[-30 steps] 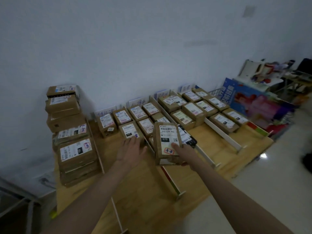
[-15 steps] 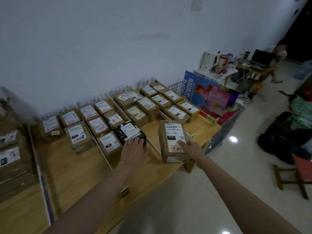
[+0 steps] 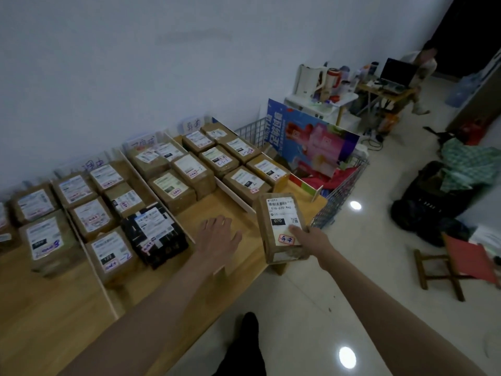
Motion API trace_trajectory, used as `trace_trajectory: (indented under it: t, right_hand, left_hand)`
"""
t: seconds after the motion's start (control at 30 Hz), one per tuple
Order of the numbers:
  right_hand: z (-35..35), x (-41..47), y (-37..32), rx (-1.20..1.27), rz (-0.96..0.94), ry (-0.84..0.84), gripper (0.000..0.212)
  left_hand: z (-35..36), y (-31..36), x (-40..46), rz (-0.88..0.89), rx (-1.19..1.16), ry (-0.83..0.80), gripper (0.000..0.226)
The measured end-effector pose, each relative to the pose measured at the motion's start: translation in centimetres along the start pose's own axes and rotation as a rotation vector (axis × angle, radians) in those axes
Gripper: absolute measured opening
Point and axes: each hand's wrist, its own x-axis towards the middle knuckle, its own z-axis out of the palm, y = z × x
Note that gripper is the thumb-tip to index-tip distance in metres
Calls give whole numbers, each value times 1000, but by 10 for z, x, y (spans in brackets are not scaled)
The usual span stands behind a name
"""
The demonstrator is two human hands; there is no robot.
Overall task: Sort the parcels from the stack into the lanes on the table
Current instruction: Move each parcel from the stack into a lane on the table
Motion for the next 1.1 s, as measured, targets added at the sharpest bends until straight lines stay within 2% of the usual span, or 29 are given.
trace_trajectory:
  t: [0.1, 0.27, 0.57, 0.73, 0.93, 1.1]
  right_hand:
    - [-21, 45, -5, -35, 13, 0, 26]
    - [-56, 125, -10, -142, 66, -33, 45]
    - [-85, 227, -12, -283, 98, -121, 40]
    - [-94, 263, -22, -356, 31, -200, 26]
    - [-105, 317, -12, -528, -67, -351, 41]
    - [-110, 337, -11, -672, -164, -417, 41]
  left_hand:
    - [12, 16, 48, -10, -39, 6, 46]
    - [29, 33, 118, -29, -88, 11, 50]
    - [42, 57, 193, -89, -106, -52, 54]
    - [50, 71, 217, -156, -108, -73, 54]
    - [63, 102, 232, -302, -105, -88, 49]
    - [75, 138, 229, -422, -120, -58, 50]
